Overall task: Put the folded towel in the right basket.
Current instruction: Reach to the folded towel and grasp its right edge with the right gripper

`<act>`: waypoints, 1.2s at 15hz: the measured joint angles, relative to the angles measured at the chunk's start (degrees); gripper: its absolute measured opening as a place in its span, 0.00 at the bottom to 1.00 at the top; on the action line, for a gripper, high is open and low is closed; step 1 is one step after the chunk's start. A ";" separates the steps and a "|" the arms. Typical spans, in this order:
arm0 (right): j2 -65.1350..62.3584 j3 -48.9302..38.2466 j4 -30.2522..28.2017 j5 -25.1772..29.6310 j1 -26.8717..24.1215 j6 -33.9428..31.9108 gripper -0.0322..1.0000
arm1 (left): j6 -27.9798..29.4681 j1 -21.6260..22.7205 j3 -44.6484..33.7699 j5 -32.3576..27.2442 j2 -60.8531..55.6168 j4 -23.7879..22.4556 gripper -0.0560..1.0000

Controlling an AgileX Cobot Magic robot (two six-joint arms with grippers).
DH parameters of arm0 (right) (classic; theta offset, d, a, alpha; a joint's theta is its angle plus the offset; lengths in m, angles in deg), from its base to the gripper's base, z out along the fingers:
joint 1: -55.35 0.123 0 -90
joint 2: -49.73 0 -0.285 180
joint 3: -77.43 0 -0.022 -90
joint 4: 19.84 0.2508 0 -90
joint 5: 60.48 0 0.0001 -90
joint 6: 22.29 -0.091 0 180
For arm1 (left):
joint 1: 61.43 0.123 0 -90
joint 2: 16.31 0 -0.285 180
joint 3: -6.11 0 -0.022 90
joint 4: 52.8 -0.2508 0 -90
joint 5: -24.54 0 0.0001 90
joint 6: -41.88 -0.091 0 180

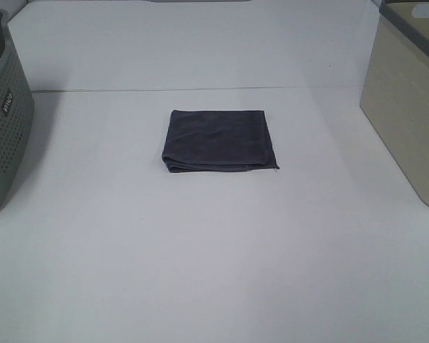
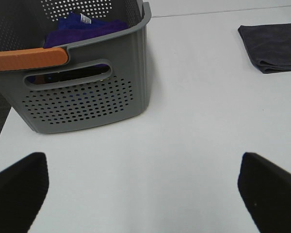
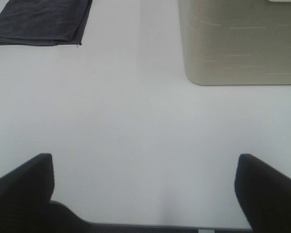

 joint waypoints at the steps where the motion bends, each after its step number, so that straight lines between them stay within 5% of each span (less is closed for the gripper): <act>1: 0.00 0.00 0.00 0.00 0.00 0.00 0.97 | 0.00 0.00 0.00 0.00 0.00 0.00 0.99; 18: 0.00 0.00 -0.06 0.00 0.00 0.00 0.97 | 0.00 0.00 0.00 0.00 0.00 0.17 0.99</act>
